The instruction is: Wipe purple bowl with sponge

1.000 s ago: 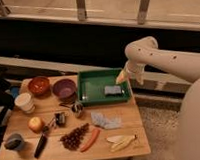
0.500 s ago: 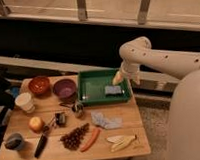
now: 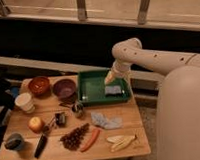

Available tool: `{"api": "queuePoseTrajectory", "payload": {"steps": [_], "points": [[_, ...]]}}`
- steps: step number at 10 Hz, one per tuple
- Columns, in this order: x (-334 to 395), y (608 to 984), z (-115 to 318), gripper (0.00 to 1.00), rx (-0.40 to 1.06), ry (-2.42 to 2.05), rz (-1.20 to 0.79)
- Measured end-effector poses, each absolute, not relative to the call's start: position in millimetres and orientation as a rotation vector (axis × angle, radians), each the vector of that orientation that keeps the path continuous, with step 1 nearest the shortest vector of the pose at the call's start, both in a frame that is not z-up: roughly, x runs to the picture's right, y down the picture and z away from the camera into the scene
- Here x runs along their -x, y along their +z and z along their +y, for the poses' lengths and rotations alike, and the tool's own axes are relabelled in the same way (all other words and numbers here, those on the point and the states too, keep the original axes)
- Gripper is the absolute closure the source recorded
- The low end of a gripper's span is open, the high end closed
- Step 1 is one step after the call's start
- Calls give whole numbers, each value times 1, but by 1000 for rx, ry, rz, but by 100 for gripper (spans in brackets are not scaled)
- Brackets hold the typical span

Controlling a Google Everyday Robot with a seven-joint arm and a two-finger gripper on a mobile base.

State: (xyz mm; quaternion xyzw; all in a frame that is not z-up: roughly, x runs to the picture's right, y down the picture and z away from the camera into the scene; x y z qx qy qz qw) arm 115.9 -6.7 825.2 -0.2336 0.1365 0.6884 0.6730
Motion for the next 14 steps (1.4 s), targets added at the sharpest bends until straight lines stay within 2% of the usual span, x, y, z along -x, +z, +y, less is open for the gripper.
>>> {"api": "queuePoseTrajectory", "payload": {"steps": [2,6,9,14], "points": [[-107,828,-10,20,575,1555,244],[-107,829,-11,20,572,1558,257],[-109,860,-4,20,605,1577,284],[-109,881,-4,20,646,1608,273]]}}
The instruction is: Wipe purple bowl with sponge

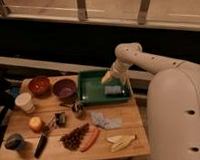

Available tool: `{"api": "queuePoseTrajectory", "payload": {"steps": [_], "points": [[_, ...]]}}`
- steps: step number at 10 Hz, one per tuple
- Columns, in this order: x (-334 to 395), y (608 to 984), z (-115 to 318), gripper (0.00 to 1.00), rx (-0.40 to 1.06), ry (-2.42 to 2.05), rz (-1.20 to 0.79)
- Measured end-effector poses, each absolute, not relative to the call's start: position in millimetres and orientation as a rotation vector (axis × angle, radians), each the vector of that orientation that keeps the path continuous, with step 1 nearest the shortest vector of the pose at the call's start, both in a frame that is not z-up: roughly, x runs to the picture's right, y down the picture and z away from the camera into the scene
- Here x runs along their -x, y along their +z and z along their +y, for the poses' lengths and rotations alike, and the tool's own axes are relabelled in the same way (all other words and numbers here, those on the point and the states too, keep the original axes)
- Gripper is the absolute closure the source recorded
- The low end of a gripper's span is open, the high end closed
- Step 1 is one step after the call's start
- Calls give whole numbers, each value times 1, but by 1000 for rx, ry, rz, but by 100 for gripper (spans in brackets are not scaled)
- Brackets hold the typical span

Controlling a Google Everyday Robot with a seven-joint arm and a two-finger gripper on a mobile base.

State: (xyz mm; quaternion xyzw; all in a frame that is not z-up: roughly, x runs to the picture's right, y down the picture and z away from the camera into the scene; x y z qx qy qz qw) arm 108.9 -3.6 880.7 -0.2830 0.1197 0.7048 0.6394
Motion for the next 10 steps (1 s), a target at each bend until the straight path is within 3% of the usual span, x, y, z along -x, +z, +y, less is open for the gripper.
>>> {"api": "queuePoseTrajectory", "payload": {"steps": [10], "points": [[-124,918,19,20,763,1674,154]]}}
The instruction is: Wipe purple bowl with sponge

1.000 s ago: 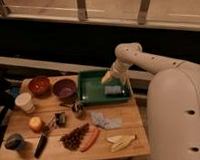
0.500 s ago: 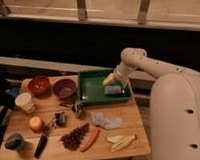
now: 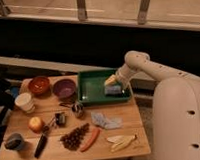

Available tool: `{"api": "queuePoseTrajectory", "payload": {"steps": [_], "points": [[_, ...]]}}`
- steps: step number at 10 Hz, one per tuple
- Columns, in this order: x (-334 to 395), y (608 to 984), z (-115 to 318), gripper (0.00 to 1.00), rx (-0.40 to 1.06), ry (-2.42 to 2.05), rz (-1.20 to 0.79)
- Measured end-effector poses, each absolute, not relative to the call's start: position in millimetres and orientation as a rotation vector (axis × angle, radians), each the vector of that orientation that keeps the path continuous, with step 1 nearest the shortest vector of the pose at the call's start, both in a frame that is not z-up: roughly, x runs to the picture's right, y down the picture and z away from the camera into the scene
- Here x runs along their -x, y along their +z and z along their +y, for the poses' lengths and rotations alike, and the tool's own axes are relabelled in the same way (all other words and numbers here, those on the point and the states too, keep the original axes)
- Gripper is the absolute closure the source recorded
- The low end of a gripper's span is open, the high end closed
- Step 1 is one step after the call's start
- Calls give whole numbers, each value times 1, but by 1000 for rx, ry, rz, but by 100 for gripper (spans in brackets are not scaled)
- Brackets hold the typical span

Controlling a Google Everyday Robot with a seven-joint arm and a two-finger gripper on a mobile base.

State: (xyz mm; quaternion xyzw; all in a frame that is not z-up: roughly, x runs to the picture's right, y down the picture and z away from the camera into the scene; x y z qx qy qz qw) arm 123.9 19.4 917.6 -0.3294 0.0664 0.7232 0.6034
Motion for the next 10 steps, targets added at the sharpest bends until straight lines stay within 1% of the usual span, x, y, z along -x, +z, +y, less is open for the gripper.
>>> {"api": "queuePoseTrajectory", "payload": {"steps": [6,10], "points": [[-117,933,23,20,791,1628,168],[-126,942,26,20,796,1627,194]]}}
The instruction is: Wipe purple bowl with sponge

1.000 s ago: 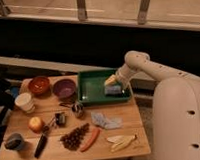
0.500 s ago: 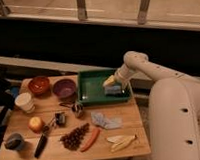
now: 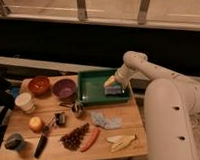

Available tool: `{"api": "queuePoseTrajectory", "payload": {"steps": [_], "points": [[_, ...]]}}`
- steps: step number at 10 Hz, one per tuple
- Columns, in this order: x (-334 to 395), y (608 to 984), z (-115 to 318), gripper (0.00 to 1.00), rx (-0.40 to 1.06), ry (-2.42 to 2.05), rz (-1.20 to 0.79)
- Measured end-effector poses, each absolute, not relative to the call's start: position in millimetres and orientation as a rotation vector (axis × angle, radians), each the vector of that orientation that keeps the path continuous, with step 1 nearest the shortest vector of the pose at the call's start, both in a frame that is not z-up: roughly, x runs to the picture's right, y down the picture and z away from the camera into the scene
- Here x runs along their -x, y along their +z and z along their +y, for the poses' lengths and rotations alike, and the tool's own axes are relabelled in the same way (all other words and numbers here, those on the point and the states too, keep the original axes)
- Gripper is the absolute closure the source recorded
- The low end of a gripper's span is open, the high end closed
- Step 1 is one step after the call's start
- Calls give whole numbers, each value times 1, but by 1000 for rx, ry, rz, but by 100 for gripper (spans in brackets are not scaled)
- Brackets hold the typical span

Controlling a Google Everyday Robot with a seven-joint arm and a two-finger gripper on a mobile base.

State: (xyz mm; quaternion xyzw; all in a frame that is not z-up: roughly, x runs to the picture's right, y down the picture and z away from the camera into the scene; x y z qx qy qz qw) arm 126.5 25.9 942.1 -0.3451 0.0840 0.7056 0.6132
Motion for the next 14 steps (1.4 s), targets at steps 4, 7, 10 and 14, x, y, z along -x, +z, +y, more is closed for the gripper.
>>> {"api": "queuePoseTrajectory", "payload": {"steps": [4,7,10,14], "points": [[-127,947,36,26,809,1624,213],[-121,947,35,56,788,1605,223],[-119,947,35,85,771,1602,238],[-111,945,36,100,763,1595,244]]}}
